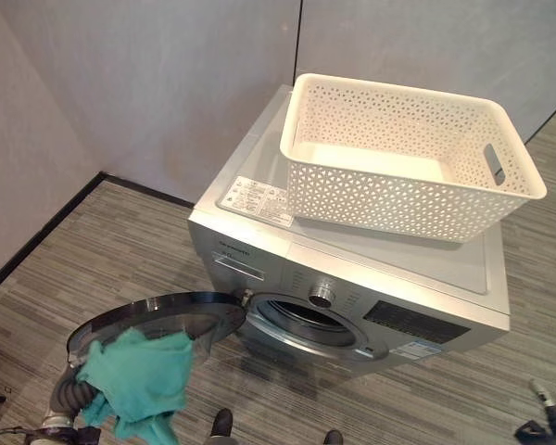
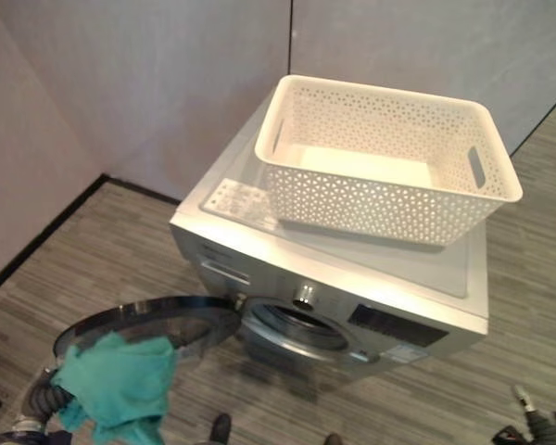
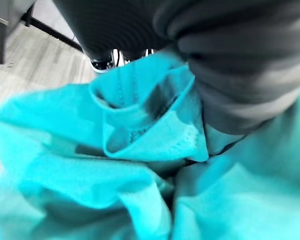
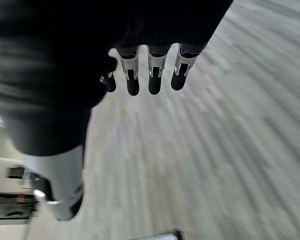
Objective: Grab the laundry basket,head to the washer,open it,put in the laundry and shut it.
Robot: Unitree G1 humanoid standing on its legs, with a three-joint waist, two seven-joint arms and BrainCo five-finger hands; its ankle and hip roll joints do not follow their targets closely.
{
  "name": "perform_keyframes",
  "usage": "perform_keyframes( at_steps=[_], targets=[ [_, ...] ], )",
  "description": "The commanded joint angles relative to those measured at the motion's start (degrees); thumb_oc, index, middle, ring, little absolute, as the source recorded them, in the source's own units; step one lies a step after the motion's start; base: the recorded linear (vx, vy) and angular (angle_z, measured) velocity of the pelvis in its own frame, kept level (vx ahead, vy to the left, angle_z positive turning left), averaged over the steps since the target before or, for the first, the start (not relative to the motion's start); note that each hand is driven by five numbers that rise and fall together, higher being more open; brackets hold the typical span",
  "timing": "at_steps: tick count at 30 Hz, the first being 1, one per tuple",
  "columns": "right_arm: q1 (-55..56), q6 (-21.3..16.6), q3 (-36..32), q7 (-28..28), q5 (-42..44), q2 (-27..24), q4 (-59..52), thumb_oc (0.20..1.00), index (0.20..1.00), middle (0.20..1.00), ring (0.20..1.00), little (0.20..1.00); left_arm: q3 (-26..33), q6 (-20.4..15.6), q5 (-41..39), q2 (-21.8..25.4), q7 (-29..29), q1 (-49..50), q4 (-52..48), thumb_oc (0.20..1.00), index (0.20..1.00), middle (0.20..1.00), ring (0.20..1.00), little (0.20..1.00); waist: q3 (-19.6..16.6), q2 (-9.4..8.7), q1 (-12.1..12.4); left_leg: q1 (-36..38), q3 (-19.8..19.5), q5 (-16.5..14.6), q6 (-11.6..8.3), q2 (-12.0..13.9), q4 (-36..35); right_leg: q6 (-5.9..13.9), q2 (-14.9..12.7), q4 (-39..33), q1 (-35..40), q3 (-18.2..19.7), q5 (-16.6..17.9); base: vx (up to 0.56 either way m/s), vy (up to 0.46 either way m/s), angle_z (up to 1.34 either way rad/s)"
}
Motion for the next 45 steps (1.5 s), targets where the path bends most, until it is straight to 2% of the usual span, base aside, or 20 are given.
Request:
perform_keyframes(
  at_steps=[1,2,3,5,8,17,22,28,34,39,45],
  targets=[
    [-4.68,-2.14,0.67,-1.70,1.40,-1.32,6.34,1.000,1.000,1.000,1.000,1.000,-2.87,-3.01,2.70,3.11,1.29,-6.75,-2.44,0.200,0.200,0.200,0.200,0.200,0.65,-1.22,0.49,-0.52,-0.31,-3.47,3.08,-0.06,0.05,-1.89,0.89,3.92,1.34,0.26,-3.93,-0.01,0.007,-0.04],
    [-4.79,-2.20,0.63,-1.66,1.42,-1.39,6.46,1.000,1.000,1.000,1.000,1.000,-2.96,-3.08,2.71,3.08,1.34,-6.93,-2.30,0.200,0.200,0.200,0.200,0.200,0.70,-1.18,0.52,-0.55,-0.31,-3.45,3.08,-0.07,0.05,-1.88,0.89,3.92,1.31,0.26,-3.91,-0.01,0.005,-0.05],
    [-6.59,-1.72,3.97,-1.54,1.51,-0.90,9.84,1.000,1.000,1.000,1.000,1.000,-6.91,-2.99,3.32,2.79,2.31,-10.81,-1.46,0.200,0.200,0.200,0.200,0.200,0.68,-1.38,-0.19,-0.42,0.07,-3.36,3.00,0.11,0.05,-1.84,0.99,3.87,1.19,0.58,-3.83,0.00,0.004,-0.05],
    [-8.50,-1.79,5.85,-0.80,2.99,-0.73,13.11,1.000,1.000,1.000,1.000,1.000,-9.57,-3.31,3.50,2.70,3.15,-13.96,-1.40,0.200,0.200,0.200,0.200,0.200,0.86,-1.44,-0.68,-0.33,0.47,-3.35,2.92,0.31,0.05,-1.79,1.06,3.89,0.90,1.11,-3.71,0.00,0.006,-0.06],
    [-9.64,-1.79,7.09,-0.17,4.88,-0.55,16.13,1.000,1.000,1.000,1.000,1.000,-11.76,-3.60,2.75,2.51,3.68,-16.77,-1.71,0.200,0.200,0.200,0.200,0.200,0.85,-1.60,-1.58,-0.30,1.13,-3.41,2.75,0.54,0.05,-1.64,1.10,3.88,0.42,1.63,-3.46,0.00,0.002,-0.18],
    [-8.71,-2.67,4.80,-0.81,7.84,-0.66,17.94,1.000,1.000,1.000,1.000,1.000,-13.98,-3.56,-0.51,-1.19,4.03,-19.37,0.33,0.200,0.200,0.200,0.200,0.200,0.58,-1.92,-2.96,-0.47,1.49,-3.45,2.35,0.77,0.05,-1.58,1.12,3.81,0.44,1.35,-3.50,0.02,-0.009,-0.02],
    [-8.17,-3.30,7.17,-1.45,8.43,1.62,15.24,1.000,1.000,1.000,1.000,1.000,-22.16,-2.81,-5.72,-8.06,3.59,-26.93,7.29,0.200,0.200,0.200,0.200,0.200,0.47,-2.15,-5.51,-0.67,2.52,-3.45,2.01,0.95,0.05,-1.54,1.14,3.39,-0.04,2.00,-3.26,0.02,-0.020,0.02],
    [-8.57,-3.91,13.12,-2.67,9.86,5.37,11.19,1.000,1.000,1.000,1.000,1.000,-29.82,-1.91,-11.94,-15.86,6.05,-34.62,16.07,0.200,0.200,0.200,0.200,0.200,0.62,-2.68,-8.76,-1.41,4.78,-3.35,1.81,1.43,0.05,-1.43,1.45,2.55,-2.06,4.64,-2.37,-0.03,-0.011,-0.17],
    [-8.40,-3.89,16.44,-3.84,10.73,6.08,6.04,1.000,1.000,1.000,1.000,1.000,-32.81,-1.55,-17.65,-19.13,8.24,-37.87,20.03,0.200,0.200,0.200,0.200,0.200,0.54,-3.59,-10.89,-1.26,7.34,-3.54,1.64,2.09,0.05,-1.38,1.92,2.41,-4.25,8.10,-1.56,-0.03,-0.014,-0.23],
    [-4.93,-4.23,15.87,-4.69,10.77,6.71,0.49,1.000,1.000,1.000,1.000,1.000,-33.42,-0.49,-17.93,-19.29,7.93,-35.79,20.89,0.200,0.200,0.200,0.200,0.200,0.93,-4.25,-11.60,-0.88,8.75,-3.56,1.48,2.79,0.05,-1.45,2.30,2.45,-4.94,9.34,-1.45,0.01,-0.037,-0.18],
    [-3.73,-4.49,15.23,-5.31,11.65,7.29,-2.20,1.000,1.000,1.000,1.000,1.000,-31.46,-0.19,-20.00,-18.64,8.36,-33.76,21.08,0.200,0.200,0.200,0.200,0.200,1.92,-4.54,-11.96,-1.52,9.40,-2.96,1.29,3.44,0.05,-1.63,2.87,2.40,-6.49,10.61,-1.18,-0.02,-0.038,-0.15]
  ],
)
